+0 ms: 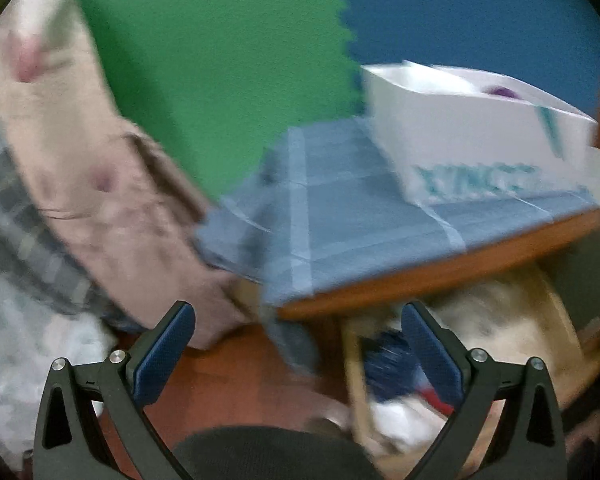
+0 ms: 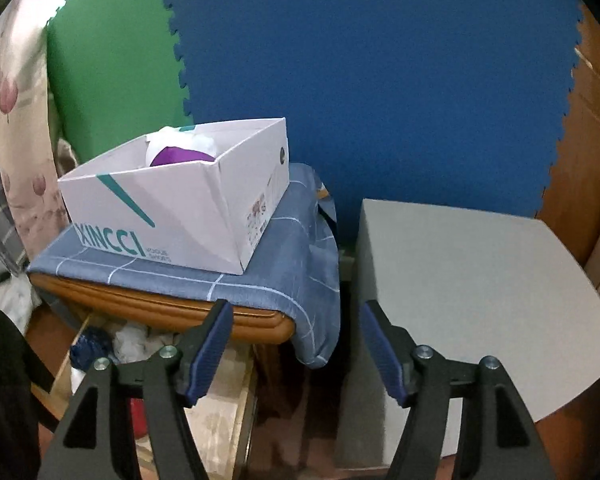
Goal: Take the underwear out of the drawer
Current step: 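Reach the left gripper down into the drawer toward the navy sparkly underwear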
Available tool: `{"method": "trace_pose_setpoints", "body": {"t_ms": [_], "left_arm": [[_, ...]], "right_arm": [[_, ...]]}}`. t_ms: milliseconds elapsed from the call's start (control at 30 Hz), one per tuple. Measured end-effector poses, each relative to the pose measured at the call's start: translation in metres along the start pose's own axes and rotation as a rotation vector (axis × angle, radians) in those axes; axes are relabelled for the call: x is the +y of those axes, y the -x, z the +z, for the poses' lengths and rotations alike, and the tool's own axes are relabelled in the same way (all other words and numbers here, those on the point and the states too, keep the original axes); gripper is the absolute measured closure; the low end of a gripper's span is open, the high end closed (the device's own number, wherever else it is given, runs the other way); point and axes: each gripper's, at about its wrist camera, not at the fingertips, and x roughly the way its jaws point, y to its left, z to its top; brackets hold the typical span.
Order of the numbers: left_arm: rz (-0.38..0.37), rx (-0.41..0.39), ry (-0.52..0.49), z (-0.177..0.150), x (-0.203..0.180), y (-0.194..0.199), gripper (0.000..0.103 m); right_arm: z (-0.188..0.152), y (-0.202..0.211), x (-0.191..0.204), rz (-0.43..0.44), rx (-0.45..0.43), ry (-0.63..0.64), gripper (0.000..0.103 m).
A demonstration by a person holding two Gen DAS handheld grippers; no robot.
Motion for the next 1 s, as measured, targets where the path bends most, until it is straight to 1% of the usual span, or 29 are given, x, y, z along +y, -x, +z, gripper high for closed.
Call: {"method": "trace_pose_setpoints", "body": {"t_ms": [67, 133, 200, 233, 333, 367, 400, 467, 533, 633, 733, 867, 1000], "left_arm": [[-0.079, 0.065, 0.009, -0.004, -0.008, -0.005, 0.001], [-0.110, 0.116, -0.008, -0.009, -0.018, -0.011, 0.001], [-0.101, 0.147, -0.088, -0.014, -0.033, -0.017, 0.001], [-0.095, 0.169, -0.146, -0.017, -0.042, -0.022, 0.001], [-0.099, 0.259, -0.295, -0.030, -0.066, -0.041, 0.002], [-0.093, 0.275, -0.326, -0.033, -0.073, -0.046, 0.005], [-0.080, 0.288, -0.364, -0.038, -0.079, -0.052, 0.011], [-0.076, 0.307, -0.412, -0.043, -0.086, -0.062, 0.017], [-0.110, 0.329, -0.419, -0.043, -0.089, -0.074, 0.019], [-0.138, 0.331, -0.437, -0.044, -0.090, -0.089, 0.020], [-0.106, 0.342, -0.493, -0.049, -0.096, -0.105, 0.026], [-0.093, 0.346, -0.536, -0.050, -0.107, -0.122, 0.027], [-0.072, 0.368, -0.575, -0.052, -0.115, -0.141, 0.027]], "right_arm": [[0.001, -0.001, -0.001, 0.001, 0.008, -0.001, 0.035], [-0.002, 0.000, 0.002, 0.004, 0.007, 0.016, 0.034], [-0.002, 0.000, 0.006, 0.007, 0.004, 0.035, 0.034], [-0.002, -0.001, 0.007, 0.006, 0.004, 0.040, 0.033], [-0.003, 0.000, 0.004, 0.013, -0.002, 0.033, 0.033], [-0.003, 0.002, 0.002, 0.018, -0.006, 0.024, 0.033], [-0.003, 0.002, 0.000, 0.026, -0.009, 0.012, 0.033], [-0.003, 0.002, -0.004, 0.035, -0.010, -0.008, 0.033], [-0.003, 0.002, -0.007, 0.044, -0.007, -0.019, 0.033], [-0.003, 0.001, -0.008, 0.051, -0.003, -0.023, 0.033], [-0.004, 0.001, -0.008, 0.053, 0.000, -0.021, 0.032], [-0.003, -0.002, -0.007, 0.054, 0.010, -0.020, 0.032], [-0.003, -0.003, -0.004, 0.054, 0.016, -0.009, 0.032]]}}
